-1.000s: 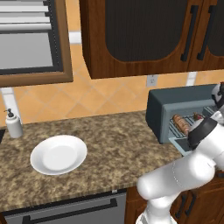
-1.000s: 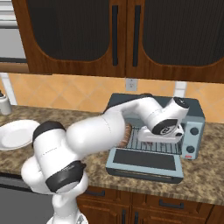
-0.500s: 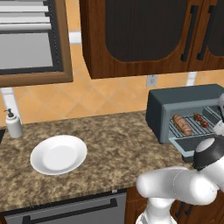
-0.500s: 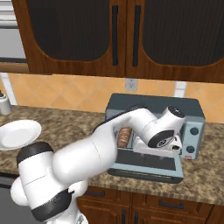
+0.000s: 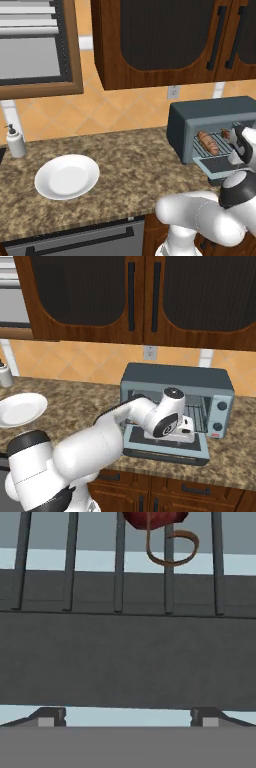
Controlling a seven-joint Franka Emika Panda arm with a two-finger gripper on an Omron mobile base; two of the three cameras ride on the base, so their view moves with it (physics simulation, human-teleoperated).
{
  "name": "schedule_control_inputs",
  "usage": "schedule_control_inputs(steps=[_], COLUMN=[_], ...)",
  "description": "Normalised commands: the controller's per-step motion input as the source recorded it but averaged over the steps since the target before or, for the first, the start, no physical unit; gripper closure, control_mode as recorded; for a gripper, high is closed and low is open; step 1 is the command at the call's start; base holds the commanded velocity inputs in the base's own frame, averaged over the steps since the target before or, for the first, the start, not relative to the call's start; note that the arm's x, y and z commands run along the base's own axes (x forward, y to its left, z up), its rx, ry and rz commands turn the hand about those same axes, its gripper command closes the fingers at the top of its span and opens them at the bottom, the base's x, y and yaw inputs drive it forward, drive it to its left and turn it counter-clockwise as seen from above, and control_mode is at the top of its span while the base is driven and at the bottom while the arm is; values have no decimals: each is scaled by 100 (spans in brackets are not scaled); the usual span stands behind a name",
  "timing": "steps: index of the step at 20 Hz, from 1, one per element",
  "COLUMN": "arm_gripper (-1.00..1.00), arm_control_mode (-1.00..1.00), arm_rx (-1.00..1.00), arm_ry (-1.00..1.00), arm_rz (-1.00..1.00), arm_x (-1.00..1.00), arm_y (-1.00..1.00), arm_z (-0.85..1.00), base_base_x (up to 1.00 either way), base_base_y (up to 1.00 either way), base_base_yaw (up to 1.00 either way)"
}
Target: Pick up the kebab skewer and baguette bread, and place them inside the toaster oven. Close the toaster oven door and start by setting the timer.
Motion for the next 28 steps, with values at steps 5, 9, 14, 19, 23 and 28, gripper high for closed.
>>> schedule_control_inputs(steps=[5,9,14,19,23,28], arm_gripper=[-100,-100,-100,-100,-100,-100], arm_control_mode=[-100,-100,-100,-100,-100,-100], arm_rx=[-11,-5,0,0,0,0], arm_ry=[0,1,1,0,0,-2], arm_rz=[-16,-22,-26,-27,-24,-8], arm_x=[50,33,46,42,54,-28], arm_y=[0,0,0,0,0,0], arm_z=[-13,-18,-2,0,0,1], base_base_x=[0,0,0,0,0,0], base_base_y=[0,0,0,0,0,0], base_base_yaw=[0,0,0,0,0,0])
